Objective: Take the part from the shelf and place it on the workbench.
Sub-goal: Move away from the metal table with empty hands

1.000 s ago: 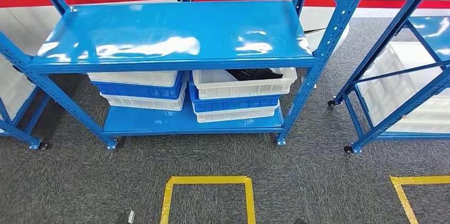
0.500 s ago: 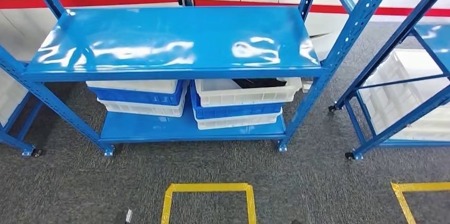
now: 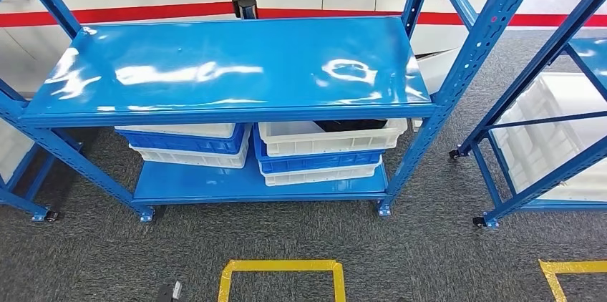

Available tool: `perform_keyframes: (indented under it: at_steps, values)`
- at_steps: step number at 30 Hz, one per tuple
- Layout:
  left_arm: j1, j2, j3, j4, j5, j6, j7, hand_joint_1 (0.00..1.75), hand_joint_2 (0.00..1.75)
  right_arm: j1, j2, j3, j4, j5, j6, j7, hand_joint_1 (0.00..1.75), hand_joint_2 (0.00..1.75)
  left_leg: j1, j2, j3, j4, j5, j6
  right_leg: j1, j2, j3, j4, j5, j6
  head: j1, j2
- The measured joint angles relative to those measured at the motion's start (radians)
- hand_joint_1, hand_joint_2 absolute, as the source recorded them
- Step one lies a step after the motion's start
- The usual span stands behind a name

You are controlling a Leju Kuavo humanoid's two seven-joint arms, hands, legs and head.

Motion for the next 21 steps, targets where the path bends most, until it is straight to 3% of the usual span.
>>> perform_keyframes:
  at_steps: [1, 3, 4, 5, 6, 8, 9, 11, 15, 17, 20, 21]
  values:
    - [0.000, 0.001, 0.000, 0.000, 0.000, 0.000, 0.000, 0.00, 0.00, 0.000, 0.000, 0.000, 0.000, 0.000, 0.000, 0.000, 0.00, 0.00, 0.001, 0.002, -0.025, 0.050, -0.021, -0.004, -0.002, 0.000, 0.008, -0.001, -0.006, -0.009, 0.000, 0.000]
    - [0.003, 0.000, 0.000, 0.000, 0.000, 0.000, 0.000, 0.00, 0.00, 0.000, 0.000, 0.000, 0.000, 0.000, 0.000, 0.000, 0.00, 0.00, 0.001, 0.003, -0.110, 0.191, -0.071, -0.009, 0.002, -0.001, 0.023, -0.001, -0.019, -0.023, -0.001, 0.000]
    - [0.004, 0.001, 0.000, 0.000, 0.000, 0.000, 0.000, 0.00, 0.00, 0.001, 0.000, 0.000, 0.000, 0.000, 0.000, 0.000, 0.00, 0.00, 0.001, 0.003, -0.152, 0.243, -0.078, -0.009, 0.004, 0.000, 0.031, -0.001, -0.026, -0.026, -0.001, 0.000]
    - [0.005, 0.001, 0.000, 0.000, 0.000, 0.000, 0.000, 0.00, 0.00, 0.002, 0.000, -0.001, 0.000, 0.000, 0.000, -0.001, 0.00, 0.00, 0.001, 0.003, -0.180, 0.265, -0.067, -0.009, 0.005, 0.001, 0.040, -0.001, -0.034, -0.027, -0.001, 0.000]
    - [0.006, 0.001, 0.000, 0.000, 0.000, 0.000, 0.000, 0.00, 0.00, 0.004, 0.001, -0.002, 0.000, 0.001, 0.000, -0.002, 0.00, 0.00, 0.001, 0.003, -0.188, 0.246, -0.032, -0.006, 0.005, 0.003, 0.051, -0.001, -0.042, -0.025, -0.001, 0.000]
    - [0.006, 0.003, 0.000, 0.001, 0.000, 0.000, -0.001, 0.00, 0.00, 0.006, 0.003, -0.006, 0.000, 0.003, -0.001, -0.004, 0.00, 0.00, 0.000, 0.003, -0.156, 0.123, 0.068, 0.005, 0.006, 0.007, 0.074, -0.002, -0.062, -0.020, -0.001, 0.000]
    - [0.006, 0.004, 0.000, 0.001, 0.000, 0.000, -0.001, 0.00, 0.00, 0.006, 0.004, -0.009, 0.000, 0.004, -0.001, -0.004, 0.00, 0.00, -0.002, 0.004, -0.134, 0.064, 0.100, 0.010, 0.008, 0.008, 0.083, -0.002, -0.071, -0.016, 0.000, 0.000]
    - [0.005, 0.006, -0.001, 0.001, 0.000, 0.000, -0.002, 0.00, 0.00, 0.005, 0.005, -0.013, 0.000, 0.006, -0.001, -0.006, 0.00, 0.00, -0.010, 0.004, -0.108, 0.008, 0.112, 0.020, 0.012, 0.009, 0.091, -0.010, -0.083, -0.004, 0.001, 0.000]
    - [0.004, 0.004, -0.001, 0.001, 0.001, 0.000, -0.003, 0.00, 0.00, 0.003, 0.007, -0.017, 0.000, 0.009, -0.002, -0.006, 0.00, 0.00, -0.013, 0.002, -0.069, -0.026, 0.102, 0.047, 0.015, 0.006, 0.122, 0.000, -0.086, 0.023, -0.001, 0.000]
    - [0.003, 0.004, -0.001, 0.001, 0.001, 0.000, -0.004, 0.00, 0.00, 0.000, 0.007, -0.019, 0.000, 0.010, -0.002, -0.007, 0.00, 0.00, -0.010, 0.001, -0.047, -0.032, 0.099, 0.053, 0.012, 0.004, 0.085, 0.063, -0.110, 0.025, 0.001, 0.000]
    - [0.003, 0.004, -0.001, 0.001, 0.001, 0.000, -0.004, 0.00, 0.00, 0.002, 0.006, -0.023, 0.000, 0.012, -0.002, -0.007, 0.00, 0.00, -0.011, -0.002, -0.033, -0.032, 0.084, 0.057, 0.011, 0.004, -0.032, 0.207, -0.150, 0.032, 0.002, 0.000]
    - [0.005, 0.003, -0.001, 0.001, 0.001, 0.000, -0.004, 0.00, 0.00, 0.005, 0.007, -0.025, 0.000, 0.014, -0.002, -0.008, 0.00, 0.00, -0.011, -0.004, -0.026, -0.032, 0.077, 0.056, 0.011, 0.004, -0.052, 0.211, -0.146, 0.037, 0.002, 0.000]
